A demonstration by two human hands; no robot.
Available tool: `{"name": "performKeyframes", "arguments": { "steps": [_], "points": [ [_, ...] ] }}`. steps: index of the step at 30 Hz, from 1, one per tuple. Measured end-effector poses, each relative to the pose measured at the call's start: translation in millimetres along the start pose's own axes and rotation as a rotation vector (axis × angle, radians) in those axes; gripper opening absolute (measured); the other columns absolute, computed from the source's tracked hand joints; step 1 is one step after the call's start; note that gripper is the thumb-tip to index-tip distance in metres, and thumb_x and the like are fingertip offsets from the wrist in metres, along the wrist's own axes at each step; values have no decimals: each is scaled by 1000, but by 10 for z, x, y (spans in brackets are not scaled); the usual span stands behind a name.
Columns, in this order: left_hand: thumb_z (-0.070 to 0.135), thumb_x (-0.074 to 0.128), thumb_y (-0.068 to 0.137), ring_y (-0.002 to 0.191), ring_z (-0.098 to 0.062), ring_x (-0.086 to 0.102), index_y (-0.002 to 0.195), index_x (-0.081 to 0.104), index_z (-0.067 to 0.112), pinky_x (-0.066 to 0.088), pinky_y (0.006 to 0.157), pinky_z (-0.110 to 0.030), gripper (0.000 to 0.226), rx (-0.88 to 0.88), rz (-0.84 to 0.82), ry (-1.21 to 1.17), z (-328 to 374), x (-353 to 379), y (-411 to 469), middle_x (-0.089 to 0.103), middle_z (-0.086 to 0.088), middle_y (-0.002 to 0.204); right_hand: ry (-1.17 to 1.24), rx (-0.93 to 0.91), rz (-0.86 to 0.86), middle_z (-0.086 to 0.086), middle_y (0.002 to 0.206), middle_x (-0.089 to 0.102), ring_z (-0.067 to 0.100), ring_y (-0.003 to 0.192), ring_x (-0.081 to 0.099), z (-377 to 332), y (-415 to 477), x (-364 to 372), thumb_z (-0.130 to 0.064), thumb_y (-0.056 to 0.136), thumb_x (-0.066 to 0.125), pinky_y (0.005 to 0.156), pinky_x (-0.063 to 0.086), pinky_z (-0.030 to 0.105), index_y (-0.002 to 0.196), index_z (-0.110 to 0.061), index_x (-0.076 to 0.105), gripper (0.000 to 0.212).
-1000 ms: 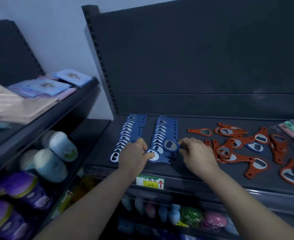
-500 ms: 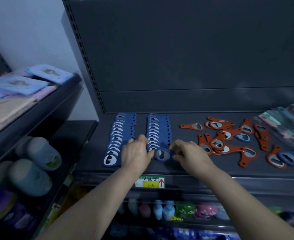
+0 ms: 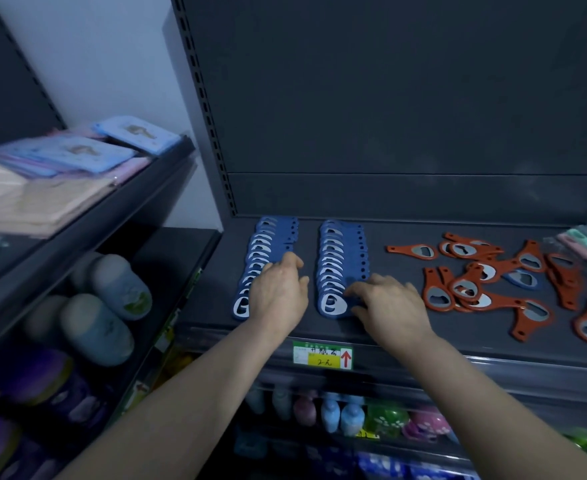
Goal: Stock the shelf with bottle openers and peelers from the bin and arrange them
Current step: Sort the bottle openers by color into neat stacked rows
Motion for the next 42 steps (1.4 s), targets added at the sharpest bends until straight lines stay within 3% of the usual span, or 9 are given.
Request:
{"name": "performKeyframes", "arguments": {
  "steps": [12,20,25,33,36,42],
  "points": [
    [25,51,96,106,-21,52,112,61,23,49,81,-36,19,147,-77,158,225,29,156,62,2,108,-30,13,78,-5,111,59,21,110,52,165,-53,-139,-29,94,51,85,36,35,120,-35,60,28],
    [27,52,96,109,-20,49,112,61,25,45,85,-33,19,281,-157,78,1131,399,296,61,3,111,-82,200,84,-6,111,61,21,109,53,998,-337,-292,-24,92,50,84,37,34,111,-34,64,26],
    [27,54,93,108,-20,50,108,63,27,46,87,-35,17,362,-216,37,1812,669,295,61,4,110,-111,342,160,-3,95,66,26,95,61,1638,-605,-423,-16,81,63,73,39,35,96,-33,69,24],
    [25,56,92,111,-21,50,106,65,25,47,87,-35,17,453,-307,-16,2804,1109,214,62,3,112,-183,519,63,-11,117,57,20,116,42,2748,-1012,-643,-24,89,50,84,35,35,116,-40,58,32],
    [25,56,92,111,-22,51,106,64,25,48,88,-36,16,432,-342,4,3023,1271,205,63,3,111,-171,504,-14,-14,125,54,18,119,38,3020,-1048,-671,-31,93,47,85,33,35,125,-42,51,35],
    [29,56,94,111,-22,52,112,63,21,48,84,-34,21,348,-358,177,3273,1510,291,64,0,112,-158,383,-129,-13,137,46,20,123,34,3346,-1016,-716,-16,94,42,88,31,36,137,-42,41,51]
  ]
}}
Point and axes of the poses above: each hand's wrist, its own y-axis towards the middle knuckle, its own x-axis out of the palm, z = x × y, the point moved 4 cm from there along y, towards the middle knuckle
